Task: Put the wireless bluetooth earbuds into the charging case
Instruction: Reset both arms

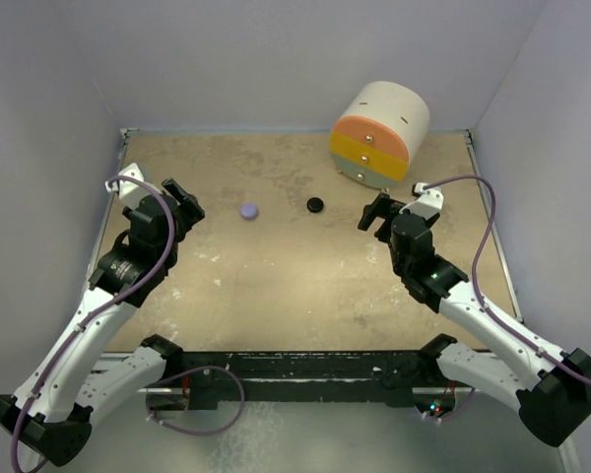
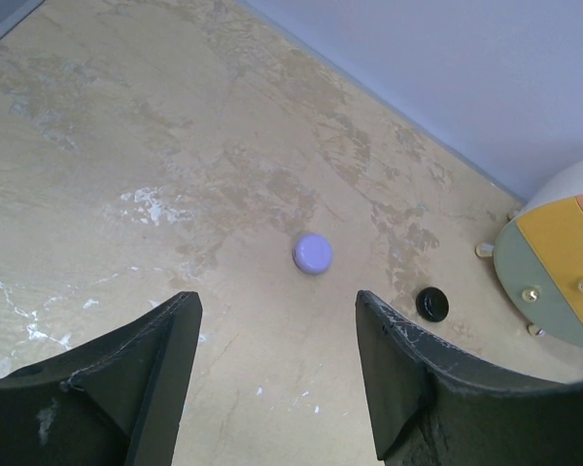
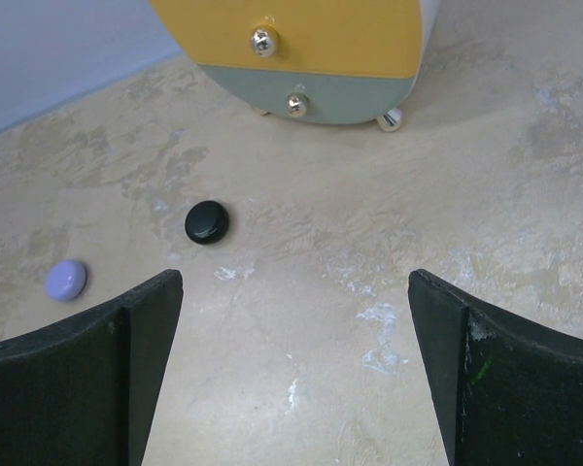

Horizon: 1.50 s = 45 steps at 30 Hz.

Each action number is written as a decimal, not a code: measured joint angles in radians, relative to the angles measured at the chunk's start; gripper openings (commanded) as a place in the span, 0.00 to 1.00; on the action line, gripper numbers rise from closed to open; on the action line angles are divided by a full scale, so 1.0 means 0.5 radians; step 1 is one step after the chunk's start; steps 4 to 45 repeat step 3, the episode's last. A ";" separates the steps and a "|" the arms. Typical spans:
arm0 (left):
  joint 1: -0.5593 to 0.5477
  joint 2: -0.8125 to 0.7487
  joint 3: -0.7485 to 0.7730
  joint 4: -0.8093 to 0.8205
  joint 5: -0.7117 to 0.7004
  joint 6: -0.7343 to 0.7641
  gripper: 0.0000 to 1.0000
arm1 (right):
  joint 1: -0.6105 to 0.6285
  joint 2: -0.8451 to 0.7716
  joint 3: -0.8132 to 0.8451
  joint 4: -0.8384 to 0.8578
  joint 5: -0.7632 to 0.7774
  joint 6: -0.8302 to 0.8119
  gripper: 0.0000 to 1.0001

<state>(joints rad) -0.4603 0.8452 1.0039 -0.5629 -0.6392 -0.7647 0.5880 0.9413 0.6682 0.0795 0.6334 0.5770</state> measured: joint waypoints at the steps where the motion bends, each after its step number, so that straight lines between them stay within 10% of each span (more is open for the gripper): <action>1: 0.000 0.000 0.000 0.000 0.000 -0.001 0.64 | 0.000 0.000 0.000 0.000 0.000 -0.001 1.00; 45: 0.000 0.000 0.000 -0.001 0.000 -0.002 0.64 | 0.000 0.000 0.000 0.000 0.000 -0.002 1.00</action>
